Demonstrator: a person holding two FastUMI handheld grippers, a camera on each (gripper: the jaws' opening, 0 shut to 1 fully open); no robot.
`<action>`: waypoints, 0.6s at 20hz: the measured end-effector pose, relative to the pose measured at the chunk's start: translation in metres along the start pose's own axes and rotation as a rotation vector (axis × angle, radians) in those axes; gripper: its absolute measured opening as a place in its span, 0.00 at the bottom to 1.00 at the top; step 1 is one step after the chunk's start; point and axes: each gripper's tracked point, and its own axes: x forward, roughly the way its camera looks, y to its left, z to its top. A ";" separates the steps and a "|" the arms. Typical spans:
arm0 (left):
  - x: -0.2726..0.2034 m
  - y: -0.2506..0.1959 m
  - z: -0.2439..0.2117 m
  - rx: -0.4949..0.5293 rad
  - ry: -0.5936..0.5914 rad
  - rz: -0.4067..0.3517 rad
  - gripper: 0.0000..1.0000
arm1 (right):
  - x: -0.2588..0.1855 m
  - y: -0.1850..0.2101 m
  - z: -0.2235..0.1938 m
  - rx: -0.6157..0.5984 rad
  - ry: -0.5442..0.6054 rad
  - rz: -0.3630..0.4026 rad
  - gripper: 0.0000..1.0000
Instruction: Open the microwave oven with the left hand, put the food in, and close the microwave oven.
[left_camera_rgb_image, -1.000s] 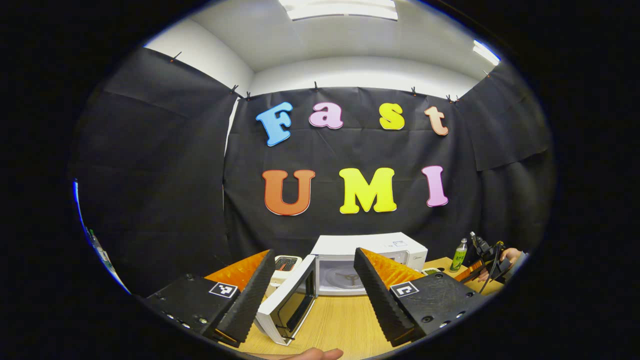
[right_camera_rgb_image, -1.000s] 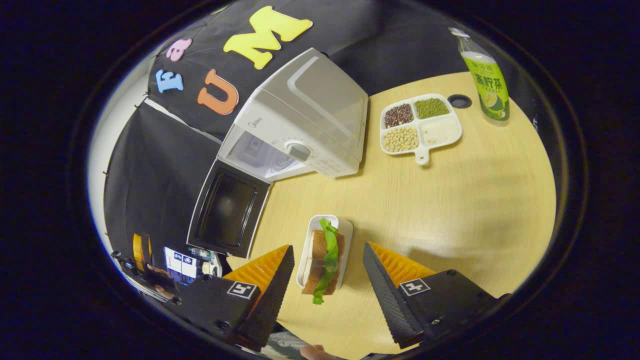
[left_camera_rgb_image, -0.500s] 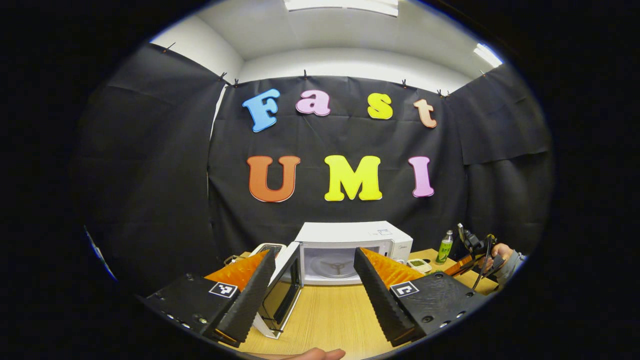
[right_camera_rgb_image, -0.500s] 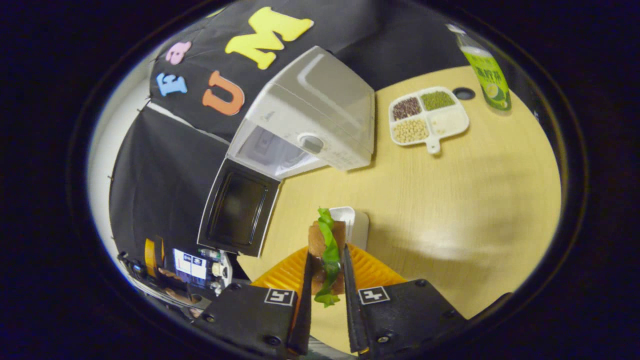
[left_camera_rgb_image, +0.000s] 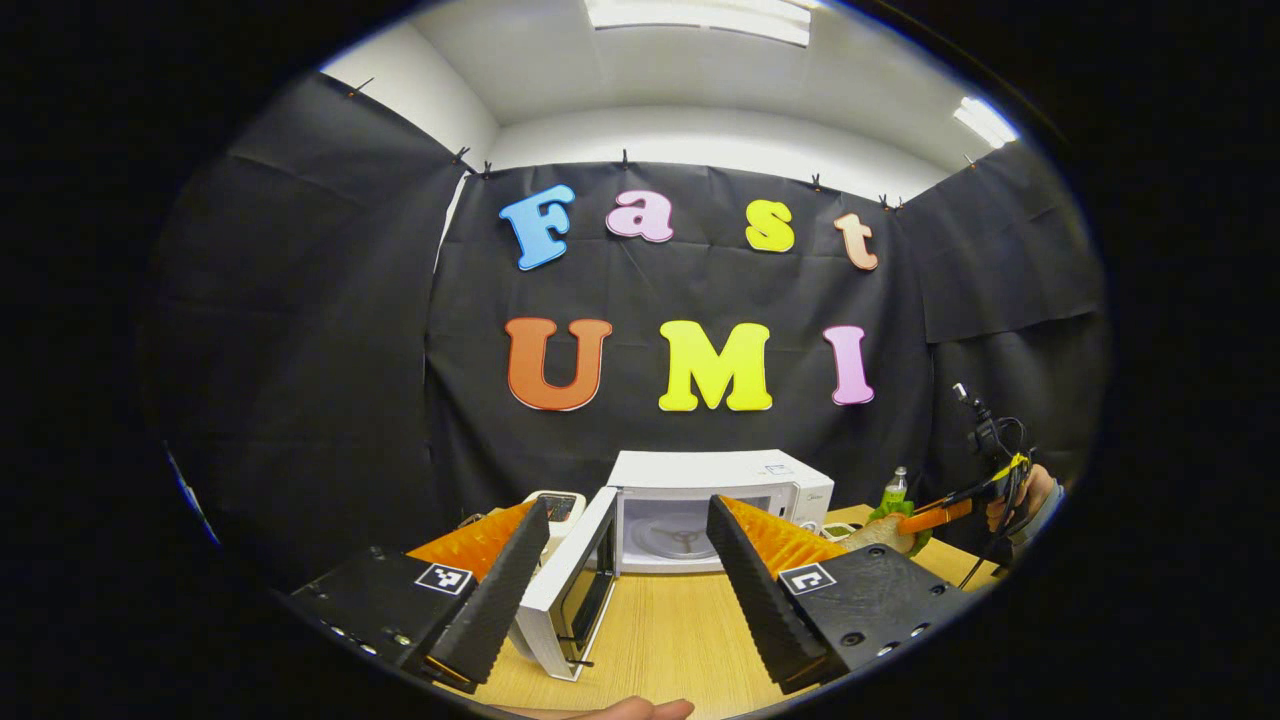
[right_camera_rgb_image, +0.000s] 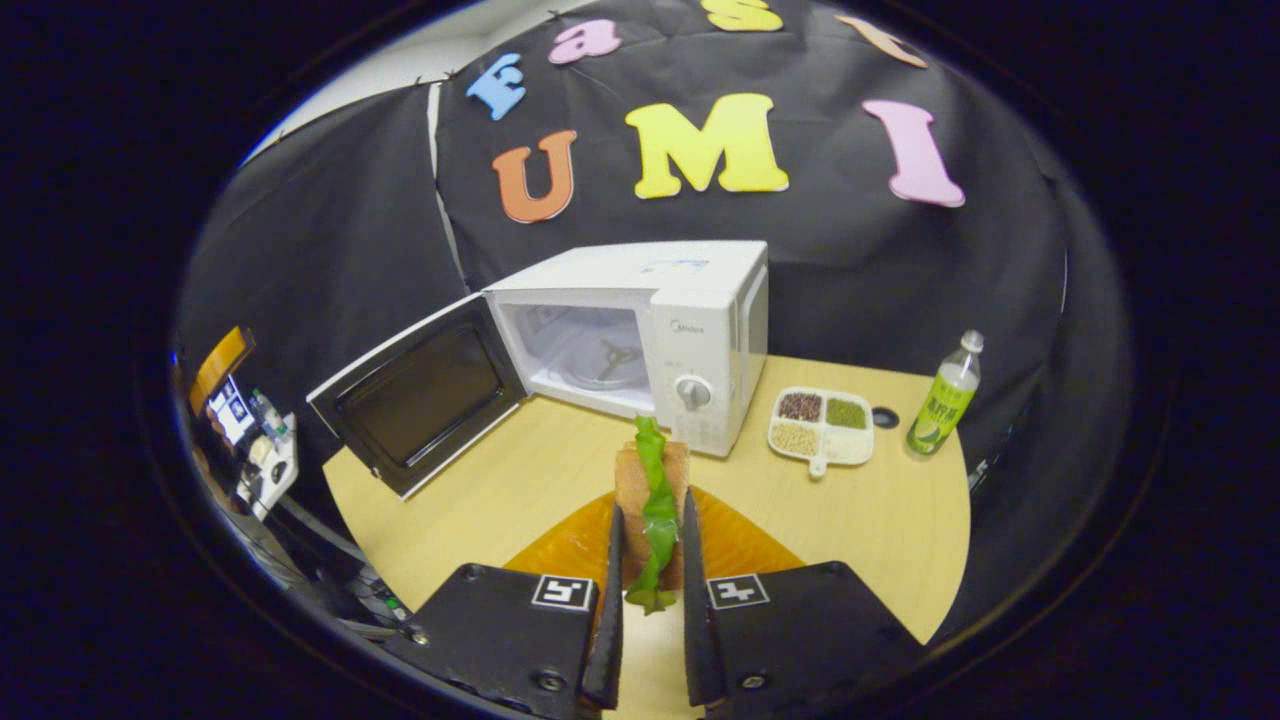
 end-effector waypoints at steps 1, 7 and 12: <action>-0.002 0.001 -0.001 0.001 -0.001 -0.008 0.95 | 0.001 0.011 0.004 -0.022 -0.021 -0.012 0.28; -0.008 0.017 -0.011 0.062 0.007 -0.008 0.95 | 0.021 0.063 0.025 -0.128 -0.135 -0.082 0.22; -0.009 0.014 -0.025 0.059 0.031 -0.040 0.95 | 0.061 0.106 0.029 -0.219 -0.197 -0.137 0.22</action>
